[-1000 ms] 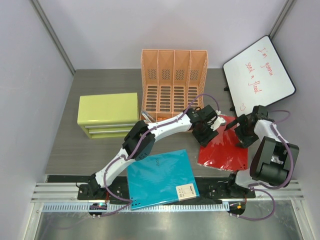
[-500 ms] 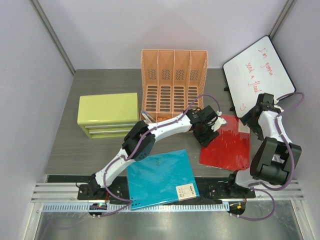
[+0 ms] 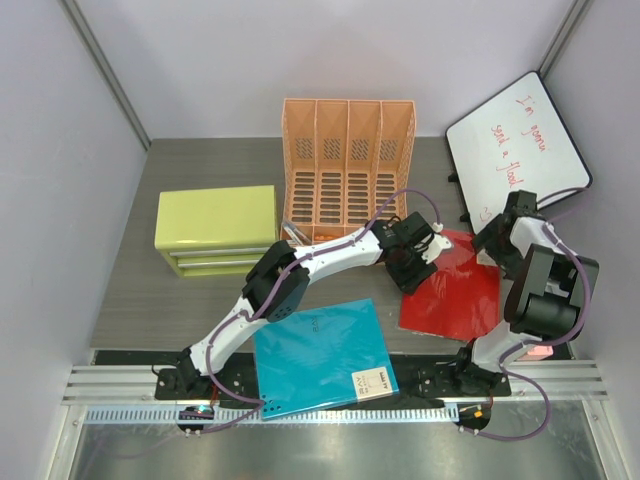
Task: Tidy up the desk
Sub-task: Pick up the folder from the corner of the board.
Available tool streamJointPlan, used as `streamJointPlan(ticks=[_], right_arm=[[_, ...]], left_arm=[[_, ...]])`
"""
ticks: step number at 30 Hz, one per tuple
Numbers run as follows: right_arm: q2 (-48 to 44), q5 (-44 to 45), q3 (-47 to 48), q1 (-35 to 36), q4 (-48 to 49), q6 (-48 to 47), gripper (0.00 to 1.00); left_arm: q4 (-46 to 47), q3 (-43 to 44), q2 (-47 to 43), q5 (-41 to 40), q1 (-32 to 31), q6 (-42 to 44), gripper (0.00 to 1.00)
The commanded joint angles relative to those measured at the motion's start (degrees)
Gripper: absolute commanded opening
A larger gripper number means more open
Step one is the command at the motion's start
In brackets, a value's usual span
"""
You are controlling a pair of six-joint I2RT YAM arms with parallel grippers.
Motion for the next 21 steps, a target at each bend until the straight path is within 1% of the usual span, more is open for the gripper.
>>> streamJointPlan(ticks=[1,7,11,13,14,15,16,19,20,21], right_arm=[[0.89,-2.14,-1.25,-0.23,4.91,-1.29,1.0],[1.68,-4.77,-4.85,-0.84,7.55,-0.5,1.0],[0.54,-9.25,-6.35,-1.37,8.34,0.73,1.0],[-0.86,-11.88,-7.4,-1.98,9.04,1.61,0.97],[-1.39,-13.99,-7.84,-2.25,9.48,2.05,0.93],[-2.52,-15.14,-8.54,-2.6,9.74,2.66,0.9],[-3.06,-16.89,-8.98,-2.6,10.18,2.84,0.85],[-5.69,-21.02,-10.57,-2.69,10.89,3.89,0.77],[-6.22,-22.08,-11.44,-2.69,11.15,4.33,0.71],[-7.53,-23.31,-11.97,-2.69,11.59,4.6,0.69]], left_arm=[[-0.44,-0.64,-1.84,1.26,-0.64,0.71,0.5],[-0.62,-0.55,-2.37,0.83,-0.55,0.71,0.5],[-0.62,-0.73,-2.72,0.39,-0.55,0.71,0.5],[-0.53,-0.73,-2.98,0.03,-0.55,0.71,0.5],[-0.45,-0.73,-2.9,-0.05,-0.64,0.71,0.5],[-0.53,-0.64,-2.98,-0.14,-0.55,0.71,0.5],[-0.53,-0.73,-3.16,-0.14,-0.64,0.71,0.5],[-0.45,-0.91,-3.33,-0.14,-0.55,0.71,0.49],[-0.62,-0.91,-3.25,-0.14,-0.64,0.71,0.49],[-0.62,-1.08,-3.42,-0.14,-0.64,0.71,0.49]])
